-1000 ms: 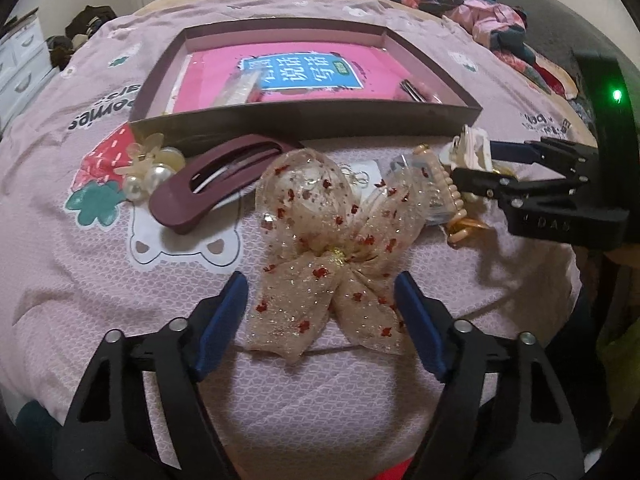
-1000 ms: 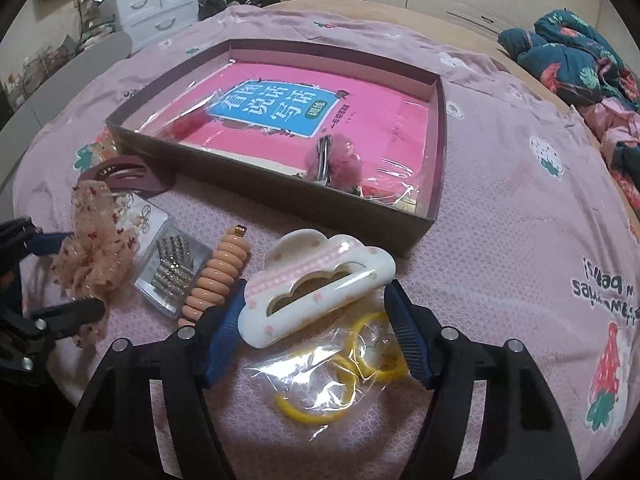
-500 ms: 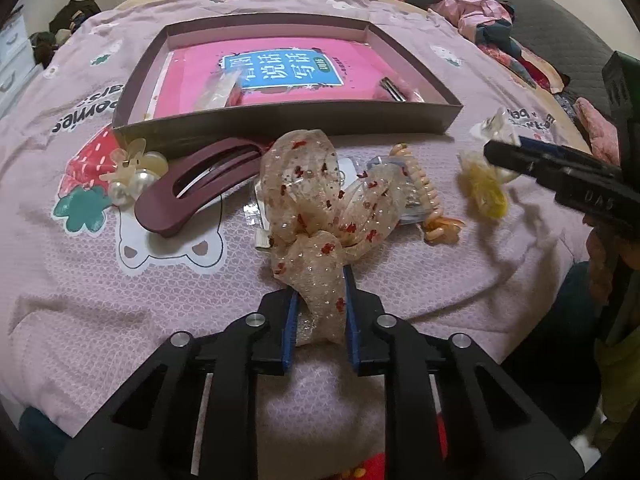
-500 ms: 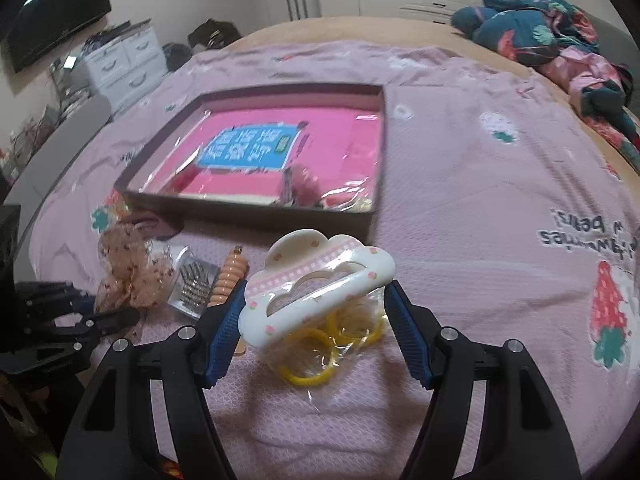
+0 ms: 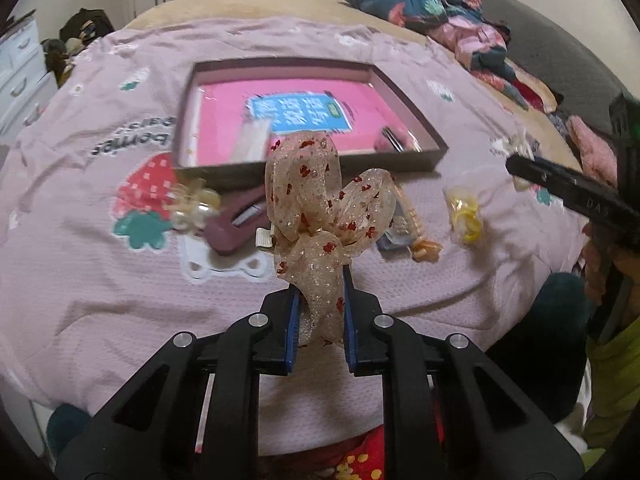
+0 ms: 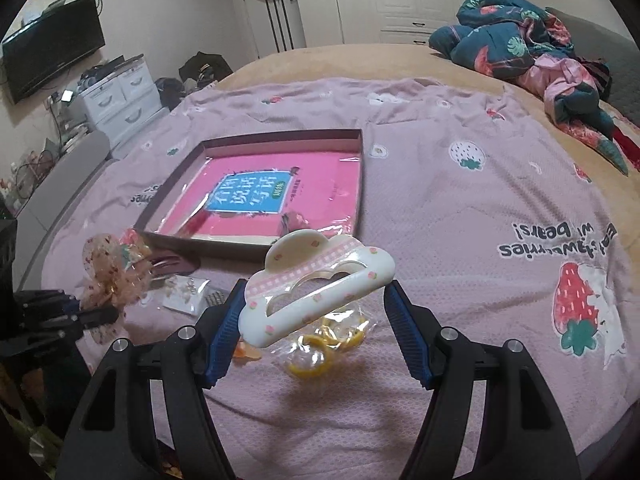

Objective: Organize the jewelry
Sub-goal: 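Carry the bow and cloud clip into the tray and open both grippers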

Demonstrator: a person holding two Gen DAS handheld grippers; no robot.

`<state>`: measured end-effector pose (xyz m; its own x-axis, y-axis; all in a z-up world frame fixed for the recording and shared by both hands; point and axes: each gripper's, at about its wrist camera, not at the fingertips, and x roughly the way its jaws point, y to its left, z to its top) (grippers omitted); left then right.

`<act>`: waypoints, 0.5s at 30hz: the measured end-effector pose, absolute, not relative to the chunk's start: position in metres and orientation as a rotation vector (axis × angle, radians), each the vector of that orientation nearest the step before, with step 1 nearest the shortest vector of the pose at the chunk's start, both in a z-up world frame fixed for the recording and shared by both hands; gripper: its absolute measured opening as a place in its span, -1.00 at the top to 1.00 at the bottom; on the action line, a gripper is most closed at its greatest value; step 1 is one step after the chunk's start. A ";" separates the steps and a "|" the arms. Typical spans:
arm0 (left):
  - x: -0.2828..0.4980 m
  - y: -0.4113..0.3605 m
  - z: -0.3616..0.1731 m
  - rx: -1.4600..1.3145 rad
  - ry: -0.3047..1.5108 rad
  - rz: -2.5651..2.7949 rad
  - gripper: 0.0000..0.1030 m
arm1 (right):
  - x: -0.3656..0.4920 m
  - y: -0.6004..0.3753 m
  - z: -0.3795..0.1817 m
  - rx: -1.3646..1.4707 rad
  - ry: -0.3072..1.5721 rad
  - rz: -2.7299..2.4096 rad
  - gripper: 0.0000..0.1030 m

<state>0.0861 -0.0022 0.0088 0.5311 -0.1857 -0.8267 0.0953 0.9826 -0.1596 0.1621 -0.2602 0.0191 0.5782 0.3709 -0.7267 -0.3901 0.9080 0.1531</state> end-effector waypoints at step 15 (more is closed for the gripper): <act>0.109 0.067 0.055 -0.186 0.875 -0.014 0.80 | 0.173 -0.214 0.046 -0.065 0.808 0.529 -0.30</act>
